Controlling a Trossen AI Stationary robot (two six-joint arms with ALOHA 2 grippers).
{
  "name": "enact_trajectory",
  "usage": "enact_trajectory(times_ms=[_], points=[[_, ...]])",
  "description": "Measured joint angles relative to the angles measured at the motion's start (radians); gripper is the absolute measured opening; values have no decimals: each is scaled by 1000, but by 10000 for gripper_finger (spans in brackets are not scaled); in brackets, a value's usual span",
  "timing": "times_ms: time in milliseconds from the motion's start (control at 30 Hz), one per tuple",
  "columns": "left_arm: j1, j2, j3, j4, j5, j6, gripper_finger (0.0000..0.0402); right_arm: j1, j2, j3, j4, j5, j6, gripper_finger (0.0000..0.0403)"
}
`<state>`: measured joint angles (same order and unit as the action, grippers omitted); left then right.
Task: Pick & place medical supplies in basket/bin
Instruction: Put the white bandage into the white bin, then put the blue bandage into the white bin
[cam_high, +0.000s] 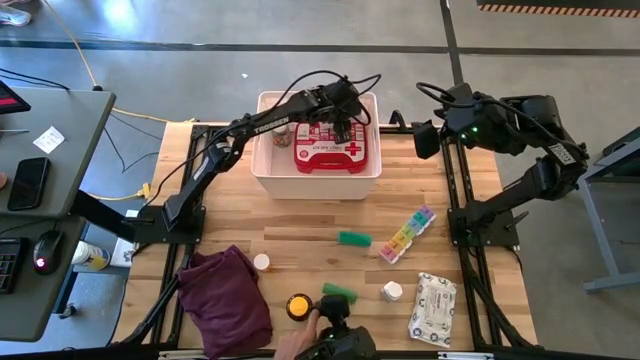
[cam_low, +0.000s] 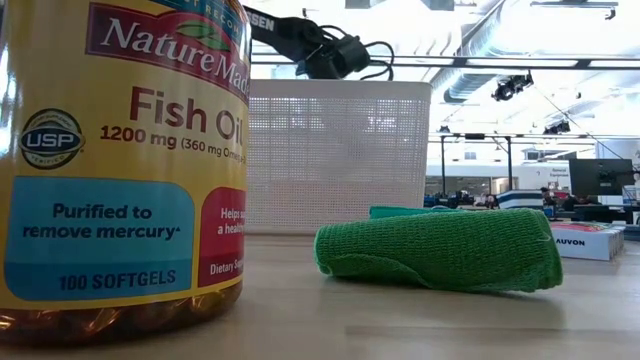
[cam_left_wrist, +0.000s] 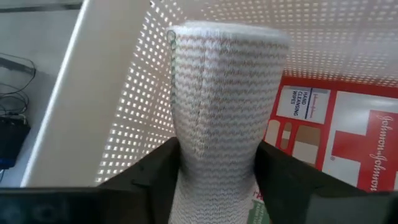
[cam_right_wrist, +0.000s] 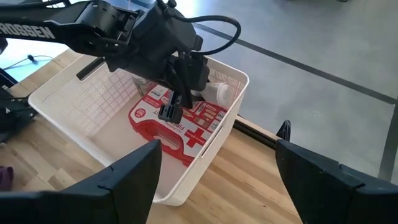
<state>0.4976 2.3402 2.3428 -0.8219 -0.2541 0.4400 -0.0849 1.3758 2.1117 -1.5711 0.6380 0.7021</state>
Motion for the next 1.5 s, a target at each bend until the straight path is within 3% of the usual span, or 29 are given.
enact_trajectory(times_ms=[167,333,633,800,1000,1200,1500], points=[[0,0,0,2,0,0,283,0,0,0,0,0,0,304],[0,0,0,1,-18,0,299,0,0,0,0,-5,1,304],[-7,-23,5,-59,-122,-48,279,0,0,0,0,-41,0,304],[-29,-106,10,-145,-134,-187,249,-12,0,0,0,-30,35,304],[-82,-180,13,-218,-13,-367,212,-83,0,0,0,-109,0,304],[-193,-252,13,-229,191,-391,180,-105,-1,0,0,-217,-86,304],[-431,-275,12,-233,196,-309,145,-28,-8,0,0,-388,-72,304]])
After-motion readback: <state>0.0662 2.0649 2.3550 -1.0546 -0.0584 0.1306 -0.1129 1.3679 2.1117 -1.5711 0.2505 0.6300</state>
